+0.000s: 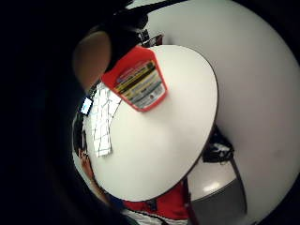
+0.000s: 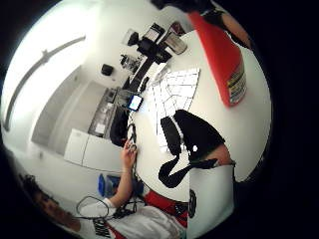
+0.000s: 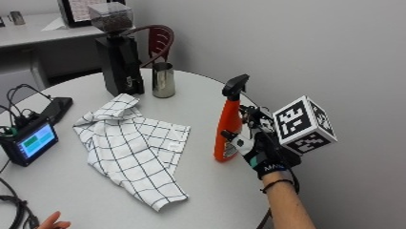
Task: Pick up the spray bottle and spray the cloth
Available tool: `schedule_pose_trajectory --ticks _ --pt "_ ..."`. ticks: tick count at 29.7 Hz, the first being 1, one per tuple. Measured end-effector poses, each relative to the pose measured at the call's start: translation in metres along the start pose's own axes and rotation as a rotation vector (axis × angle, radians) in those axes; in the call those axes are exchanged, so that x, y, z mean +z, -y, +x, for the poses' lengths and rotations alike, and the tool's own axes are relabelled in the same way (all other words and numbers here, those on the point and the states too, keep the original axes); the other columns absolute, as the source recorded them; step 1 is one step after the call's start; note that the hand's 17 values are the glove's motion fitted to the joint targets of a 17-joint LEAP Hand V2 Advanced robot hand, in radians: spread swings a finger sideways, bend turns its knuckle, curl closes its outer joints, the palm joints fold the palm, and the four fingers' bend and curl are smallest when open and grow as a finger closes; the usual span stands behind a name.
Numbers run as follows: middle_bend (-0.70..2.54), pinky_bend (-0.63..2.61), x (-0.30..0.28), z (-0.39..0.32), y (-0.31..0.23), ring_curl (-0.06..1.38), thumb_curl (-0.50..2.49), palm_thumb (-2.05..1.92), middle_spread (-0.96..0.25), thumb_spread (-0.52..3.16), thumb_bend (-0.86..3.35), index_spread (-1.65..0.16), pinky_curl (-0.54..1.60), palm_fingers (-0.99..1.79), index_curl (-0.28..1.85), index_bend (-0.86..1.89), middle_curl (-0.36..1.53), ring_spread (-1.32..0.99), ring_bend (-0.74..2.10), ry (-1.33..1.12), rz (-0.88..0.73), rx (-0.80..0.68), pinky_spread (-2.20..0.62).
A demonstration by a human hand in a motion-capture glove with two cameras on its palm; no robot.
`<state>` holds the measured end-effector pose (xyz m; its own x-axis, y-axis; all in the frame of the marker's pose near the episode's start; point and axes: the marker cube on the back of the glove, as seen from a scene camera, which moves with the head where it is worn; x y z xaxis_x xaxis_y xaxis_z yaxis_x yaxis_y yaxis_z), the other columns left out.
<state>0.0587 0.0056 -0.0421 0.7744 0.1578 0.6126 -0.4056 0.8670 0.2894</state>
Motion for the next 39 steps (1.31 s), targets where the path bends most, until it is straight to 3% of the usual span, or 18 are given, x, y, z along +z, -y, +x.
schedule_pose_trajectory --ticks 12,18,27,39 --pt "0.3 0.25 0.042 0.037 0.027 0.27 0.29 0.67 -0.01 1.12 0.04 -0.37 0.31 0.54 0.24 0.1 0.33 0.07 0.3 0.298 -0.031 0.173 0.26" --pt "0.33 0.25 0.056 0.041 0.031 0.29 0.3 0.7 -0.01 1.08 0.01 -0.35 0.32 0.56 0.23 0.11 0.34 0.06 0.31 0.376 0.038 0.216 0.26" --pt "0.51 0.08 0.057 0.033 0.034 0.33 0.34 0.81 -0.08 1.03 0.02 -0.29 0.25 0.77 0.25 0.15 0.41 -0.01 0.42 0.363 0.226 0.235 0.27" --pt "0.53 0.1 0.051 0.035 0.043 0.39 0.5 1.06 -0.13 0.78 0.06 -0.26 0.18 0.86 0.34 0.2 0.45 -0.09 0.52 0.397 0.282 0.15 0.25"
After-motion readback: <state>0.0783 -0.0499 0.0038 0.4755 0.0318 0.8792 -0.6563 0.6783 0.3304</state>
